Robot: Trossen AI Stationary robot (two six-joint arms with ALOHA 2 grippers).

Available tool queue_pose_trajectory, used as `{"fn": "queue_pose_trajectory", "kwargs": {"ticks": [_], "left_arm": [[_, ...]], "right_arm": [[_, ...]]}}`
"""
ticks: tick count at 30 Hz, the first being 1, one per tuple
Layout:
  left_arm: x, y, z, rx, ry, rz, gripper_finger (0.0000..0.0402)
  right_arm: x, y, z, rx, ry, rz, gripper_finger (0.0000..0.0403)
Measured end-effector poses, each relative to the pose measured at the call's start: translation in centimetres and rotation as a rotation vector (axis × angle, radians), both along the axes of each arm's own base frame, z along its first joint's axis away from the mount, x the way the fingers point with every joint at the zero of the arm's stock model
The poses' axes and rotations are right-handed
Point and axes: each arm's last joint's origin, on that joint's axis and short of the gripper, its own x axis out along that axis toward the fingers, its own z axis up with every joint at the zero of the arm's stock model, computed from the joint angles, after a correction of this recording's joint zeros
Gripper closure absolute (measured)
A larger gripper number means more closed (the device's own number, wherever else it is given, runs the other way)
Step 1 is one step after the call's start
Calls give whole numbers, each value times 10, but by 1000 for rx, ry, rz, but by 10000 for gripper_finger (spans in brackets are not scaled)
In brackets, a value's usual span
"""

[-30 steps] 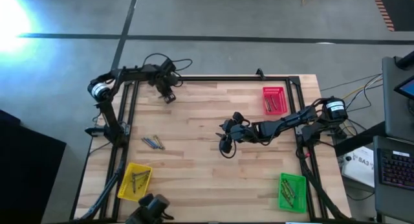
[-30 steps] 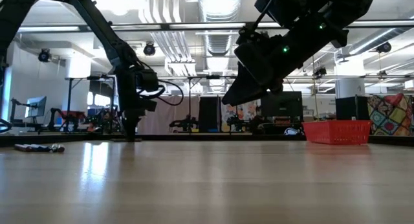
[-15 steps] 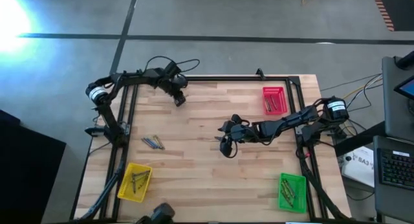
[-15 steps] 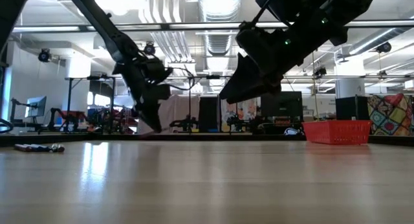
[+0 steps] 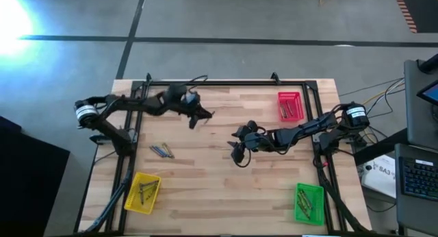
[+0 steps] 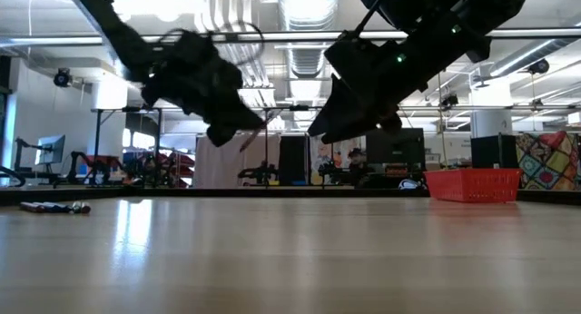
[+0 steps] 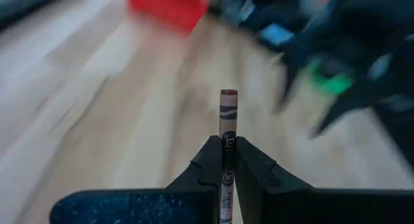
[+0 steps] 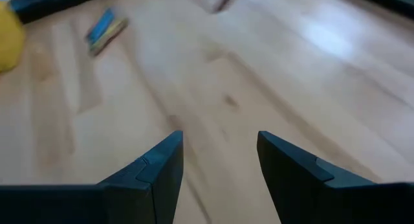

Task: Sort crayons
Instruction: Put the brown crayon into the green bin

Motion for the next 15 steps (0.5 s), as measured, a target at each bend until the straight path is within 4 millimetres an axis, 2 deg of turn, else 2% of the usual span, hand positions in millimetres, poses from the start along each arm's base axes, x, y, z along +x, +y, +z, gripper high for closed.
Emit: {"fn": "queue_pose_trajectory", "kwargs": {"ticks": [3, 6, 10, 15], "left_arm": [[-5, -19, 0, -7, -204, 4, 401], [-12, -36, -7, -47, -330, 56, 401], [-15, -56, -15, -58, -414, 59, 401], [-8, -75, -19, -61, -452, 32, 401]], "right_arm": [[0, 1, 1, -28, -17, -49, 216], [3, 2, 6, -24, -92, -40, 216], [9, 6, 14, -18, -201, 60, 216], [13, 8, 19, -34, -280, 128, 216]]}}
